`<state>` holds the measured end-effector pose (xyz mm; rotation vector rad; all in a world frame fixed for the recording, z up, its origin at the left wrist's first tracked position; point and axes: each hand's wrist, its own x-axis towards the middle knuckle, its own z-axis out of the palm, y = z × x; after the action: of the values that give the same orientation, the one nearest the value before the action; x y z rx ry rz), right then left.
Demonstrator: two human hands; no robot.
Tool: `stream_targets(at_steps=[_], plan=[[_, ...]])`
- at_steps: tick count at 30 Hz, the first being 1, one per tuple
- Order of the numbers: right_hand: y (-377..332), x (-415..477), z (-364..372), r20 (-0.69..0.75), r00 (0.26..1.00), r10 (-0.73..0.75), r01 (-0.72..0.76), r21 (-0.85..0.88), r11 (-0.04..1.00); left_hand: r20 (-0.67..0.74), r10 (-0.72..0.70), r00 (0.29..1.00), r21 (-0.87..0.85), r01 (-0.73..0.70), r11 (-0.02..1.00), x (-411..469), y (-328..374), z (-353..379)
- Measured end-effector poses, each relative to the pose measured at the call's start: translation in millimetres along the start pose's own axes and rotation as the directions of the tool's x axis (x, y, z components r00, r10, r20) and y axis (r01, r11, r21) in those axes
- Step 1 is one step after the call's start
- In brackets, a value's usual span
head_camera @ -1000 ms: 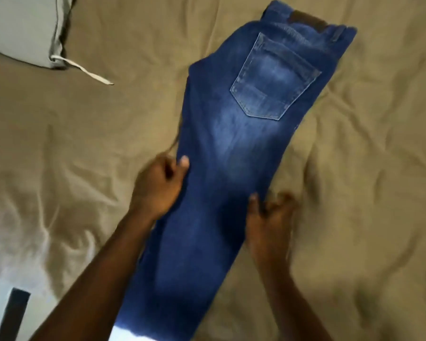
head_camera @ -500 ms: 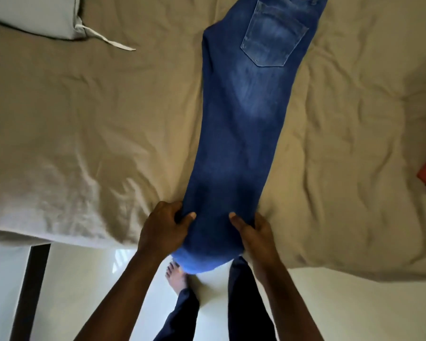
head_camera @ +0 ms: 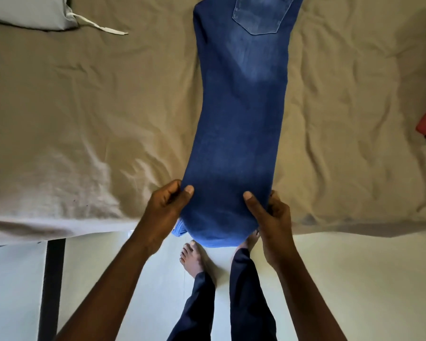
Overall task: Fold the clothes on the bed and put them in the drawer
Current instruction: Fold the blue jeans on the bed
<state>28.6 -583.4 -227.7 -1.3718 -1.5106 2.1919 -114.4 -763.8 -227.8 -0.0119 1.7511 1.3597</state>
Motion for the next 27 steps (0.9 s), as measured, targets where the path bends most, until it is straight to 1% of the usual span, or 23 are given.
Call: stream_targets(at_steps=[1,2,3,4,5,6,7,8,9,10,11,13,14,15,16,18,20,22,23,25,27], plan=[[4,0,1,0.048,0.995,0.084,-0.085,0.002,0.996,0.009,-0.006,1.000,0.067,0.005,0.998,-3,-7,1],[10,0,1,0.093,0.982,0.166,-0.164,-0.029,0.986,0.023,-0.014,1.000,0.187,0.009,0.982,-5,-14,3],[15,1,2,0.104,0.972,0.208,-0.198,-0.104,0.975,0.015,-0.010,1.000,0.349,0.004,0.937,-8,-20,5],[18,-1,4,0.086,0.977,0.197,-0.178,-0.193,0.965,-0.024,0.010,1.000,0.479,0.002,0.878,-8,-26,5],[19,-3,5,0.062,0.989,0.136,-0.115,-0.266,0.957,-0.089,0.082,0.993,0.568,-0.017,0.823,-10,-29,6],[18,-6,4,0.042,0.997,0.060,-0.044,-0.300,0.953,-0.154,0.150,0.977,0.604,-0.027,0.797,-12,-29,7],[16,-12,1,0.023,1.000,-0.008,0.015,-0.295,0.955,-0.194,0.196,0.961,0.566,-0.053,0.823,-16,-26,9],[15,-17,-3,0.014,0.998,-0.053,0.055,-0.246,0.968,-0.209,0.195,0.958,0.440,-0.086,0.894,-20,-24,9],[15,-23,-7,0.025,0.998,-0.058,0.062,-0.183,0.981,-0.194,0.155,0.969,0.278,-0.097,0.956,-23,-24,9],[19,-28,-11,0.043,0.999,-0.024,0.030,-0.142,0.989,-0.150,0.101,0.984,0.176,-0.074,0.982,-26,-26,8],[26,-31,-14,0.059,0.997,0.048,-0.039,-0.151,0.988,-0.092,0.052,0.994,0.191,-0.034,0.981,-25,-31,7],[42,-38,-18,0.109,0.974,0.199,-0.162,-0.275,0.948,0.032,-0.068,0.997,0.411,0.049,0.910,-27,-43,6],[50,-42,-19,0.123,0.965,0.233,-0.185,-0.313,0.931,0.058,-0.099,0.993,0.487,0.058,0.872,-26,-51,5],[55,-45,-20,0.116,0.965,0.234,-0.186,-0.327,0.927,0.060,-0.098,0.993,0.525,0.052,0.850,-27,-55,3],[56,-47,-23,0.097,0.971,0.220,-0.179,-0.320,0.930,0.049,-0.087,0.995,0.526,0.048,0.849,-27,-54,0],[46,-53,-28,0.090,0.981,0.174,-0.144,-0.274,0.951,0.050,-0.095,0.994,0.445,0.063,0.893,-31,-42,-7],[25,-60,-30,0.126,0.981,0.145,-0.124,-0.161,0.979,0.093,-0.100,0.991,0.243,0.075,0.967,-43,-20,-12],[-2,-64,-28,0.184,0.975,0.123,-0.110,-0.077,0.991,0.159,-0.058,0.986,0.060,0.049,0.997,-56,7,-13],[-14,-65,-26,0.216,0.971,0.101,-0.089,-0.067,0.994,0.197,-0.030,0.980,0.016,0.028,0.999,-61,19,-13],[-39,-62,-22,0.244,0.969,0.041,-0.028,-0.058,0.998,0.251,0.049,0.967,0.035,-0.060,0.998,-62,42,-14],[-60,-52,-19,0.222,0.975,-0.022,0.035,-0.054,0.998,0.264,0.145,0.954,0.106,-0.178,0.978,-54,66,-12]])
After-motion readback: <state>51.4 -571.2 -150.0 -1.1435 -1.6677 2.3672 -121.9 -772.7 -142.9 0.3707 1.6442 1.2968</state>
